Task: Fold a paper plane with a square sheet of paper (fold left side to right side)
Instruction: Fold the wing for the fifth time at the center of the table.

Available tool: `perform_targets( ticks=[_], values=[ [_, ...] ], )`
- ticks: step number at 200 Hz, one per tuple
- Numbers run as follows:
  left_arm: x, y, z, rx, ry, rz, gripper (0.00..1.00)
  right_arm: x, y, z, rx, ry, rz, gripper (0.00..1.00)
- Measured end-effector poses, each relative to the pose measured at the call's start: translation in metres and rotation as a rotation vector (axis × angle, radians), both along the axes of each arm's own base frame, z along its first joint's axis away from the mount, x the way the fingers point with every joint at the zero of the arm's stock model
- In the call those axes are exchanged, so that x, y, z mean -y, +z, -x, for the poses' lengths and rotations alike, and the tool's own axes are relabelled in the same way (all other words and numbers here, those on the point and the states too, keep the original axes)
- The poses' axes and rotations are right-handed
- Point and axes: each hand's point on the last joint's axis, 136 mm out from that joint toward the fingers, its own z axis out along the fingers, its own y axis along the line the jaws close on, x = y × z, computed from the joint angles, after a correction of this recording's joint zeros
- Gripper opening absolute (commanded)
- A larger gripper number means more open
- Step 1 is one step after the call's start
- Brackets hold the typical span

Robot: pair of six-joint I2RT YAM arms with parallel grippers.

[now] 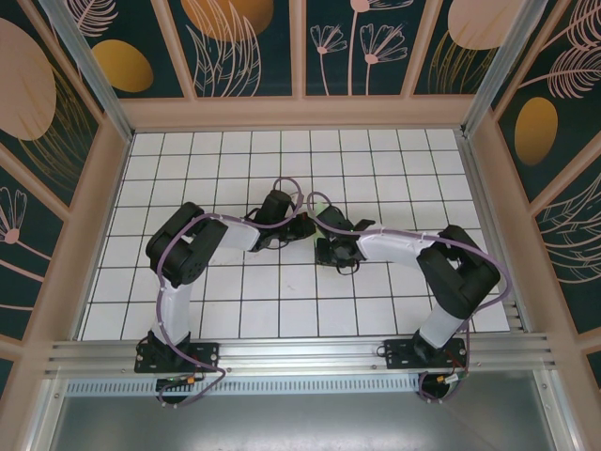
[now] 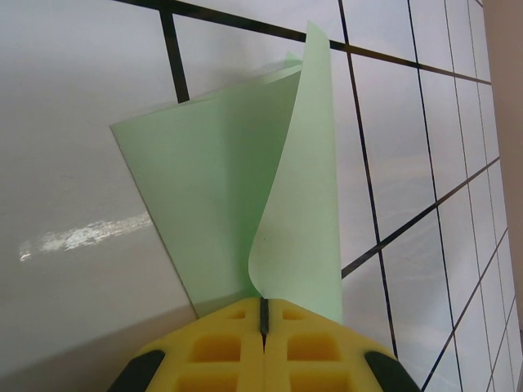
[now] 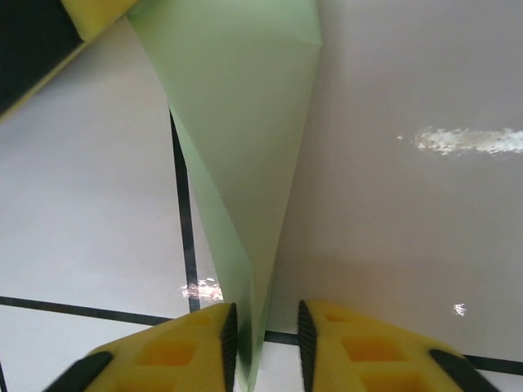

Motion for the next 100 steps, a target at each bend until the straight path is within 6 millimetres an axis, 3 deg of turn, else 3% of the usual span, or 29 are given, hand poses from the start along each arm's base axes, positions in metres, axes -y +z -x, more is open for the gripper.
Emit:
perform_targets(
  ticks=[61, 100],
  values=[
    [0.001, 0.0012, -0.0001, 0.003, -0.003, 0.006, 0.05, -0.0001, -0.0005, 0.0012, 0.006, -0.002, 0.025, 0.19],
    [0.001, 0.001, 0.0, 0.003, -0.003, 0.005, 0.05, -0.0002, -0.0011, 0.0037, -0.001, -0.006, 0.027, 0.21]
  ],
)
